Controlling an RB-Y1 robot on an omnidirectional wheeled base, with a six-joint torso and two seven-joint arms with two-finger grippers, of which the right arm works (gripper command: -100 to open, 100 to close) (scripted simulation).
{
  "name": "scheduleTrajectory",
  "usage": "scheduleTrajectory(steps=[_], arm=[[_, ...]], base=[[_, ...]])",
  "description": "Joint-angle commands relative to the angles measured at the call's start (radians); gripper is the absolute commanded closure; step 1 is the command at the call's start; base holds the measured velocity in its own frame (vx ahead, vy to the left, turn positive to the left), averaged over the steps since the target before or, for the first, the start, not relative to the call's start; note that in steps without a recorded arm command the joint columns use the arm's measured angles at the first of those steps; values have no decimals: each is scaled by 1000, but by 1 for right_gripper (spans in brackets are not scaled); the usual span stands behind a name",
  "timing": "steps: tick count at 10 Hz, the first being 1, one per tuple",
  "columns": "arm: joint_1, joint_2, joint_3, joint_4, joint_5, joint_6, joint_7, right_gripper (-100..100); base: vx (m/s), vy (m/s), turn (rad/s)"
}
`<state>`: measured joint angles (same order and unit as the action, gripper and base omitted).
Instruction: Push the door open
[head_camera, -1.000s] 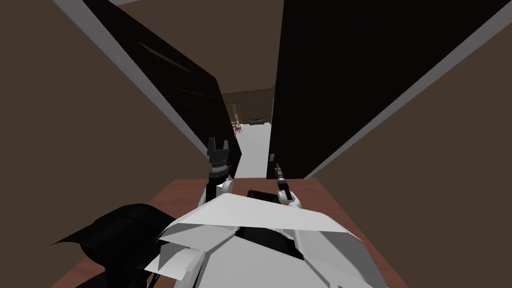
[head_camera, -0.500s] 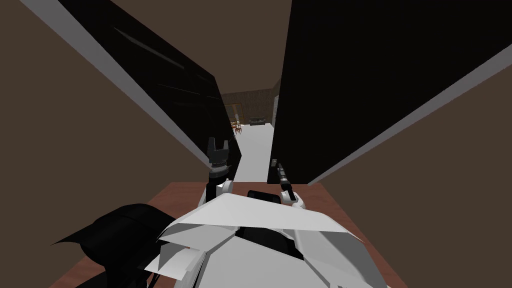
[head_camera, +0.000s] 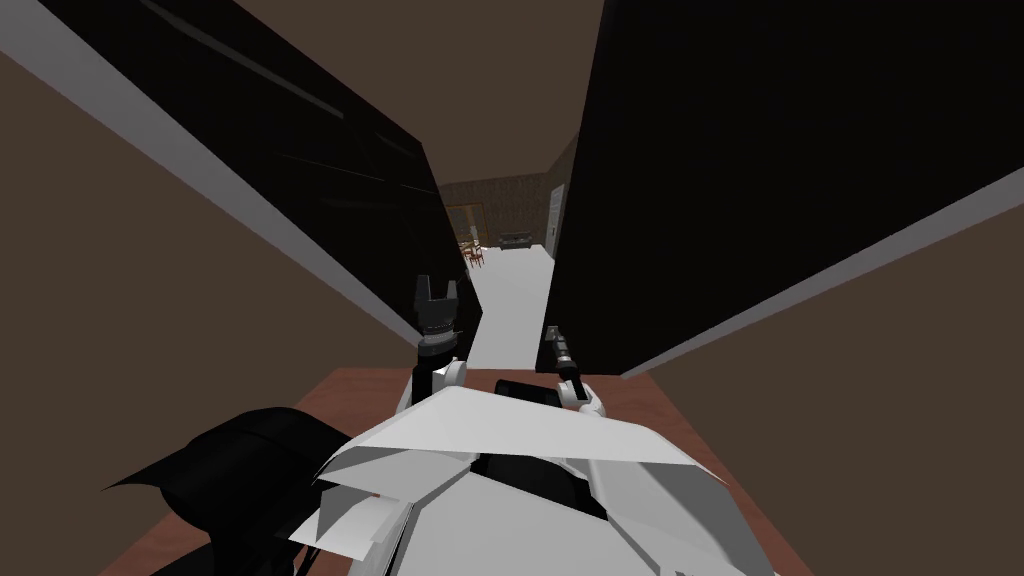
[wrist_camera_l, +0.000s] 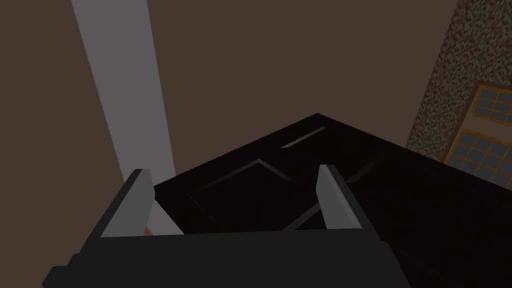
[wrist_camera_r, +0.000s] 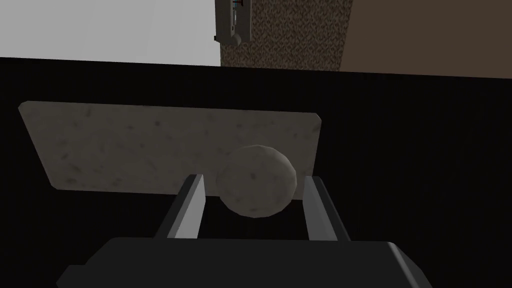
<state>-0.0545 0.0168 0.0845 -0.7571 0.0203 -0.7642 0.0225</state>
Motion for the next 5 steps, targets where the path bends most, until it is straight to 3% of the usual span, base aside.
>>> scheduleTrajectory(steps=[1,5], arm=[[0,-1,0,0,0,2,0,100],[0,-1,0,0,0,2,0,100]], base=[[-25,-3,8],[-9,-2,0]])
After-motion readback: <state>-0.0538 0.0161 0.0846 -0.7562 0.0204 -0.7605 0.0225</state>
